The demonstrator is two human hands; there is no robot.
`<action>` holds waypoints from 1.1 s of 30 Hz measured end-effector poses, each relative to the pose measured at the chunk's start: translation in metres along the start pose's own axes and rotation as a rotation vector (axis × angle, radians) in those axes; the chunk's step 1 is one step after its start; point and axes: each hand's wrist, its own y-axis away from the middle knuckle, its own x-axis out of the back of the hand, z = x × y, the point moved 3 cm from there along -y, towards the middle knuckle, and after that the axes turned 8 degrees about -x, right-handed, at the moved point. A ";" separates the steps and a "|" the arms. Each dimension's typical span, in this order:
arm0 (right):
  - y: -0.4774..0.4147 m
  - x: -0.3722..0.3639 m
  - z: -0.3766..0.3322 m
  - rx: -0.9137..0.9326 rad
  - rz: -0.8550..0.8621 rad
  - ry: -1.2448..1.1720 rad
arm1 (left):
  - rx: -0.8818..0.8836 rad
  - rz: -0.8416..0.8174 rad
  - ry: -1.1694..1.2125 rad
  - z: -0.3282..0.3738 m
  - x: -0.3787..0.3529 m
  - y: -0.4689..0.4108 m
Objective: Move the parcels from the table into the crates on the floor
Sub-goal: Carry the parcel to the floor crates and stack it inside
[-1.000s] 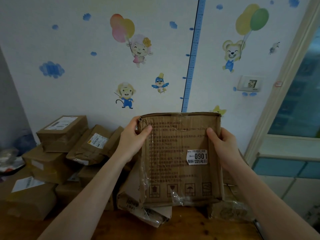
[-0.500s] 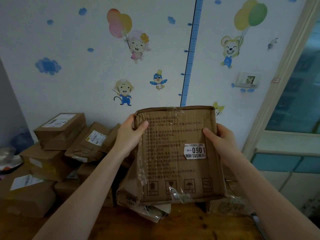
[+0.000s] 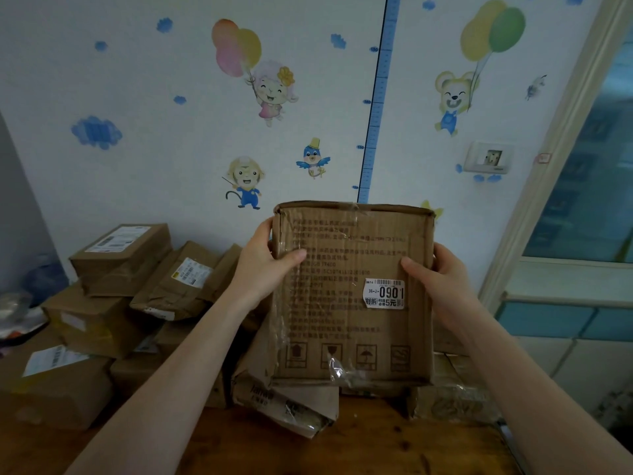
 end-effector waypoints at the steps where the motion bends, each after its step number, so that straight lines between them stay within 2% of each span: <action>1: 0.000 0.000 0.000 0.013 0.012 0.010 | -0.012 0.008 -0.019 0.001 0.000 -0.001; 7: 0.002 0.000 -0.002 0.006 0.027 -0.021 | -0.048 0.046 -0.009 -0.001 0.007 -0.005; 10: 0.003 0.003 -0.011 -0.155 -0.016 -0.178 | -0.075 0.033 0.036 0.000 0.009 0.000; 13: 0.003 -0.001 -0.014 -0.253 0.037 -0.164 | -0.090 0.000 0.076 0.001 0.006 0.005; 15: 0.003 -0.001 -0.013 -0.233 0.101 -0.175 | -0.087 0.014 0.118 0.004 0.005 0.006; 20: 0.004 0.000 -0.007 -0.268 0.097 -0.235 | -0.094 0.023 0.092 0.009 0.007 0.008; 23: 0.003 0.005 -0.006 -0.277 0.094 -0.249 | -0.092 -0.019 0.217 0.017 0.007 0.010; 28: 0.002 0.010 0.005 -0.235 0.136 -0.241 | 0.061 0.068 0.282 0.024 0.001 0.010; 30: 0.004 0.011 0.007 -0.207 0.105 -0.248 | 0.090 0.107 0.325 0.020 0.000 0.010; 33: 0.005 0.013 0.002 -0.205 0.047 -0.273 | 0.016 0.048 0.299 0.019 0.002 0.009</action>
